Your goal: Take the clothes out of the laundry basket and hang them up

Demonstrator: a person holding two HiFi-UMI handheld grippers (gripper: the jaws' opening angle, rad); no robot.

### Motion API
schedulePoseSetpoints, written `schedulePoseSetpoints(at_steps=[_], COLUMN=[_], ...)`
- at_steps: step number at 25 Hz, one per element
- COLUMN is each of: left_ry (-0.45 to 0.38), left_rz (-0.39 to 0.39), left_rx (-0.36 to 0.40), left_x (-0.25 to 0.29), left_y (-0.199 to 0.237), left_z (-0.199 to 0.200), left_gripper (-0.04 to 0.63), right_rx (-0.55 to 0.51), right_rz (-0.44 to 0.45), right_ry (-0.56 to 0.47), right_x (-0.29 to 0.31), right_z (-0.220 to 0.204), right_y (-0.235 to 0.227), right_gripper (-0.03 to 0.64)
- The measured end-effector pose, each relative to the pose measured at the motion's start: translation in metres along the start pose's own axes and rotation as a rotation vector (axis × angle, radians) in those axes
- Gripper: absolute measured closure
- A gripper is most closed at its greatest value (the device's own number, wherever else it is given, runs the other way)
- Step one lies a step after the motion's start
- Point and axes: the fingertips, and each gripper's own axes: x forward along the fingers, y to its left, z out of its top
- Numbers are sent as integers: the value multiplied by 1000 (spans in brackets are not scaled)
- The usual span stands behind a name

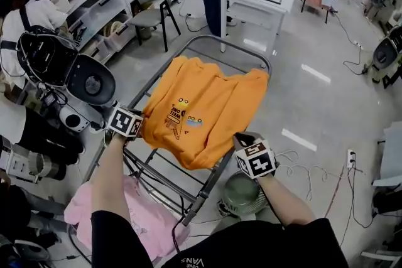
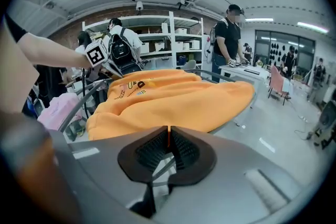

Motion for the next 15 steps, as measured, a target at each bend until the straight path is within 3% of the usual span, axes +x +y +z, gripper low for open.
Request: schedulePoseSetpoints(at_steps=[8, 15], left_ry=[-79, -23], left_rz=[214, 247], left_rx=[-157, -294], left_x=[-40, -60], left_y=[45, 62], left_z=[-18, -58], left_gripper=[580, 580], right_rx=[85, 123], right_rz=[3, 49], right_ry=[-5, 22], right_x=[-39, -68], right_z=[-33, -62], right_y=[-15, -7], right_gripper=[603, 603])
